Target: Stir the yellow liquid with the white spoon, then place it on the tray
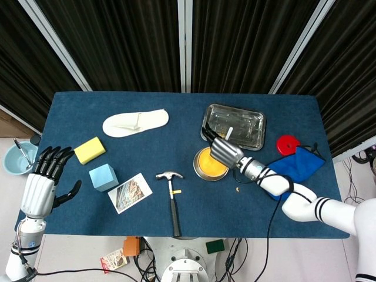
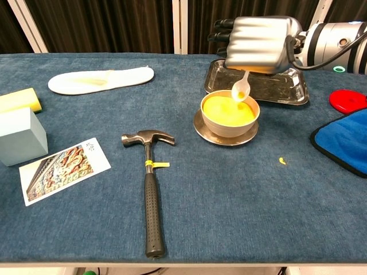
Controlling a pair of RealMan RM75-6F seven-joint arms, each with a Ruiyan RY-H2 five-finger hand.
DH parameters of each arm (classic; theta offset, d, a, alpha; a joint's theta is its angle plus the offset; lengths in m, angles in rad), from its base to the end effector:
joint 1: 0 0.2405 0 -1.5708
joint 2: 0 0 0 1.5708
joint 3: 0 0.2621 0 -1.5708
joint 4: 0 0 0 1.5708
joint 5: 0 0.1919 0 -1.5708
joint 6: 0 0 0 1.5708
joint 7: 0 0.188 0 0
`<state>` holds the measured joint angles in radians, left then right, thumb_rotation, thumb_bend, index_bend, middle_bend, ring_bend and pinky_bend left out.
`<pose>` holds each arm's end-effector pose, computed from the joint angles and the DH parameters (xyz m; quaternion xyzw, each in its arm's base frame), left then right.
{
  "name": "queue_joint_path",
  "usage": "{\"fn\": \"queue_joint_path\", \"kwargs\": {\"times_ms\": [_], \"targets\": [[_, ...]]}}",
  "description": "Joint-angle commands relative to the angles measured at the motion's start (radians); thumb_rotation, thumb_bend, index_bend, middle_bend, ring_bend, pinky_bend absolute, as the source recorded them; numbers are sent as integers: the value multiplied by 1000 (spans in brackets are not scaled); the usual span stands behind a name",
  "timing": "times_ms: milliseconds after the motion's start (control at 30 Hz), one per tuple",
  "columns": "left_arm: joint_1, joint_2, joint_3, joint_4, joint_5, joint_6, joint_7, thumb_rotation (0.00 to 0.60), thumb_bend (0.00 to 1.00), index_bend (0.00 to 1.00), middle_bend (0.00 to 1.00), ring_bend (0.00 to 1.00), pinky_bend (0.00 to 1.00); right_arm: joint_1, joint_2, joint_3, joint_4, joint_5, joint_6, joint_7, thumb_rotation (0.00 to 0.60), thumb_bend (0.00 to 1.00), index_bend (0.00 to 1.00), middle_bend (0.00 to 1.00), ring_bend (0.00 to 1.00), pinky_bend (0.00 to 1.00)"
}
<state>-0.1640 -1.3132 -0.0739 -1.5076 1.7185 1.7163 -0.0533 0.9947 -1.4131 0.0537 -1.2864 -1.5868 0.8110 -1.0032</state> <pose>-0.2402 0.2381 0.1560 -0.5801 -0.2878 -0.5628 0.5137 -0.0861 -0.4129 -0.0021 0.8467 0.2779 0.1457 0.4298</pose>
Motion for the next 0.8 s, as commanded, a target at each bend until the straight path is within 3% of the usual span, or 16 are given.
{"fn": "queue_joint_path", "kwargs": {"times_ms": [33,433,800], "targets": [[4,-6,2,8,-3,2,-7,578,283,131,123,86,86,16,13,14,-45,31,-44,-144,600,477,629,302,77,131],[15,-39,4,56,-17,12,-43,570,284,131,123,85,87,32,-64,34,-8,116,-68,-390,600,477,656,300,82,123],[25,-57,8,103,-31,17,-83,571,284,131,124,85,87,37,-157,10,66,147,-66,-405,600,477,675,300,81,114]]}}
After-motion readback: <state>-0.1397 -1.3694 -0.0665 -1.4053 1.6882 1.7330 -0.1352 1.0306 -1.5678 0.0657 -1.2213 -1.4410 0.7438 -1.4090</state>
